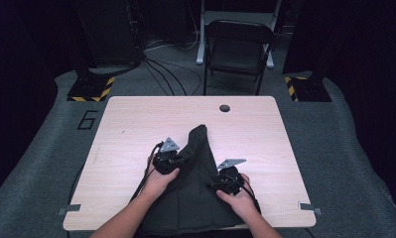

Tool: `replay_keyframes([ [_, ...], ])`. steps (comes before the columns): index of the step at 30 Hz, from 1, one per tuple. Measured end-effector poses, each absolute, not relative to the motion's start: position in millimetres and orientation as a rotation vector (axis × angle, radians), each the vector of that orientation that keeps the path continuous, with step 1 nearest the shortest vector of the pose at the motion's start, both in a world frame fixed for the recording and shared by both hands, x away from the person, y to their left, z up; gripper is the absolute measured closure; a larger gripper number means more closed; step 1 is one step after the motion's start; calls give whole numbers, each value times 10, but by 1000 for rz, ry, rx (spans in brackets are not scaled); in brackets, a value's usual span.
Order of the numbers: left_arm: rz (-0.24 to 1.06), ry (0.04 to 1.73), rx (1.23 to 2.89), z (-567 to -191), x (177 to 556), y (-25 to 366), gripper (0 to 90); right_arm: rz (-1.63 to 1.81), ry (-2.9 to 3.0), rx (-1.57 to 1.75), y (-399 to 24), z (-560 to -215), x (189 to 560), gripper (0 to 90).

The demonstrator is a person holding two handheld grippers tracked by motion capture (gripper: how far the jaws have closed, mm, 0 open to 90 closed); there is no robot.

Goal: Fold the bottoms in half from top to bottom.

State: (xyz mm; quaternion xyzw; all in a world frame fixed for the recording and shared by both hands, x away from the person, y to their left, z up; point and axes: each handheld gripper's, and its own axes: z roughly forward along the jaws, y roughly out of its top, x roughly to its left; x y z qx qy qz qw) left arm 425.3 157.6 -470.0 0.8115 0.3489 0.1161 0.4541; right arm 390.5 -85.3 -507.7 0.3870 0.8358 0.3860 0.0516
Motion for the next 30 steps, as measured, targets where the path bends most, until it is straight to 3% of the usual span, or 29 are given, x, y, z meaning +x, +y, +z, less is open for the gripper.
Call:
replay_keyframes([
  [16, 275, 772, 2111, -5025, 4126, 1313, 840, 1378, 2379, 1335, -1010, -4876, 4057, 502],
  [25, 204, 743, 2065, -5083, 4088, 1335, 670, 1384, 2377, 1332, -883, -4824, 4155, 437],
  [30, 215, 721, 2077, -5080, 4070, 1333, 643, 1346, 2348, 1387, -838, -4833, 4213, 433],
])
